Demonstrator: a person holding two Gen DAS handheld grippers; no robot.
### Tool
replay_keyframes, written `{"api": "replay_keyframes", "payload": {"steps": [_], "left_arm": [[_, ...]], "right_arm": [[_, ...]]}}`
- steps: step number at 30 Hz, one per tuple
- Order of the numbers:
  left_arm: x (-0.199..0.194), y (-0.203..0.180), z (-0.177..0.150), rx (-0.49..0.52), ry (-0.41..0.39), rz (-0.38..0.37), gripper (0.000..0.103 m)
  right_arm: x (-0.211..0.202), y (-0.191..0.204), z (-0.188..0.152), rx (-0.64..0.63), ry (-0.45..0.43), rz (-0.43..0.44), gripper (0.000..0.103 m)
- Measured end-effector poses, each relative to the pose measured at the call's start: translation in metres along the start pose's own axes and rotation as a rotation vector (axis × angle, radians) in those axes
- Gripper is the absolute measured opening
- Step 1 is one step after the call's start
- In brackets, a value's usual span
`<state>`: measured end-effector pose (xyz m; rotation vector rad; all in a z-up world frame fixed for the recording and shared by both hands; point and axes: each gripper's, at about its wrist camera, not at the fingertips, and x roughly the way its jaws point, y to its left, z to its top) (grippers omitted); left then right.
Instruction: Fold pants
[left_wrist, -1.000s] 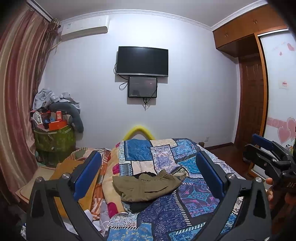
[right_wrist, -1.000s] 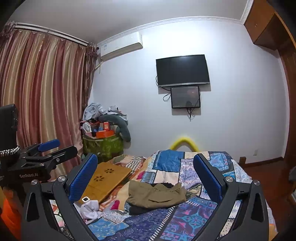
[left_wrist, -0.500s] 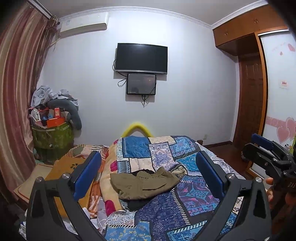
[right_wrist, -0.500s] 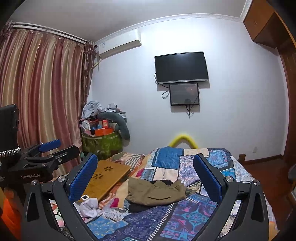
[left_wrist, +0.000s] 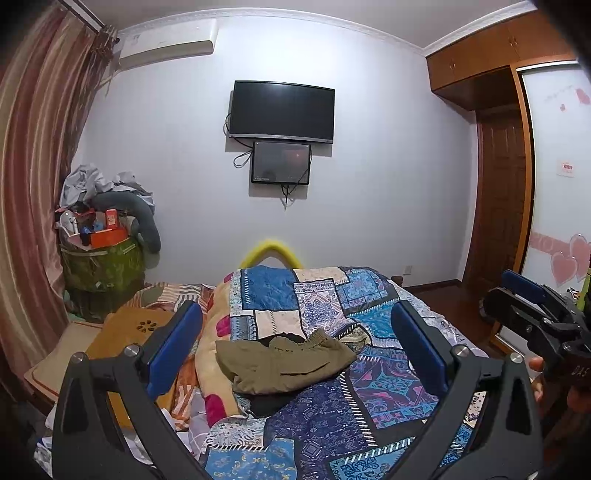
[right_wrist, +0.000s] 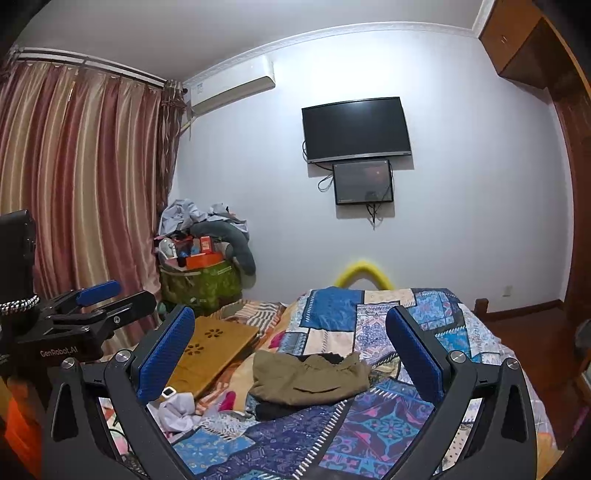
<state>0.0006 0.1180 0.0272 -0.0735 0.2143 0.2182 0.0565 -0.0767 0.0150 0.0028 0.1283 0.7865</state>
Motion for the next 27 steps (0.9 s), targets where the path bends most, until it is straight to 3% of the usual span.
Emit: {"api": "replay_keyframes", "payload": {"steps": [27], "left_arm": [[0.0079,-0.0055,-0.0049,0.03,0.038,-0.043,0.103]], "right_arm": [[-0.0027,-0.0038,-0.0006,0.014,-0.012,-0.016,0.103]]}}
